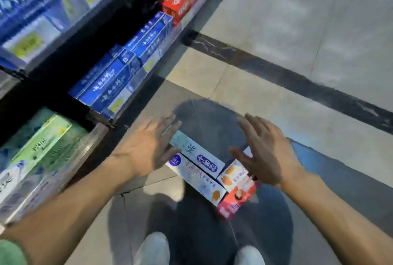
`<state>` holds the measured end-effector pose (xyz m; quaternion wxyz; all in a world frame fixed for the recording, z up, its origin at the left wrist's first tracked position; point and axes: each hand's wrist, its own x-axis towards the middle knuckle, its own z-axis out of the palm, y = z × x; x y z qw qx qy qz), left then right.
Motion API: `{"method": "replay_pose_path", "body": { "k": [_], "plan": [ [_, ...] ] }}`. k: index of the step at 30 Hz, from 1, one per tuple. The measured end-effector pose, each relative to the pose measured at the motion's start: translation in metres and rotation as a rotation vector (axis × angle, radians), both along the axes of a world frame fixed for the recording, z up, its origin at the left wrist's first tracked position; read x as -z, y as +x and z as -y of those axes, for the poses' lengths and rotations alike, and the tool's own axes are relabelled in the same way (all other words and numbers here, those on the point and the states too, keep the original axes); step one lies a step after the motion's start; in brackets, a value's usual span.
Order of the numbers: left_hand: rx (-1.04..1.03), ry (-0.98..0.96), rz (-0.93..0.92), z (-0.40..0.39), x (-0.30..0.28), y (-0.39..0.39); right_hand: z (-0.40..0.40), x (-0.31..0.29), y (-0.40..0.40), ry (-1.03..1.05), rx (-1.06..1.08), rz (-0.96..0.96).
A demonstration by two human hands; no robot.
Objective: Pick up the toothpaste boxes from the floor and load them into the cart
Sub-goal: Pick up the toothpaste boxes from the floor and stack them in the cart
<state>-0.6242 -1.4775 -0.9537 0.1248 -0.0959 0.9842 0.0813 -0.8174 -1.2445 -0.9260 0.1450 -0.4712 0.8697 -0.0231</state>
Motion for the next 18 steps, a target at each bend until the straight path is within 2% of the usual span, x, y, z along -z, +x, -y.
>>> {"method": "replay_pose_path", "body": {
  "k": [1, 3, 4, 5, 9, 14, 18],
  "plan": [
    [0.011, 0.012, 0.004, 0.001, 0.071, 0.000, -0.004, 0.067, 0.006, -0.019, 0.008, -0.023],
    [0.067, 0.018, 0.075, -0.001, 0.092, -0.011, -0.004, 0.084, 0.007, 0.026, -0.013, 0.029],
    [0.088, -0.040, -0.011, -0.001, 0.135, -0.021, -0.004, 0.123, 0.006, -0.007, -0.008, -0.005],
    [0.109, -0.047, 0.020, -0.005, 0.146, -0.027, -0.003, 0.130, 0.009, 0.024, -0.007, 0.019],
    [0.236, -0.121, 0.133, -0.008, 0.167, -0.037, -0.011, 0.145, 0.007, 0.064, -0.038, 0.009],
    [0.250, -0.109, 0.125, -0.008, 0.159, -0.042, -0.029, 0.135, 0.018, 0.063, 0.058, 0.064],
    [0.039, -0.074, 0.088, -0.006, 0.164, -0.033, -0.021, 0.140, 0.030, 0.072, 0.029, 0.091]
  ]
}}
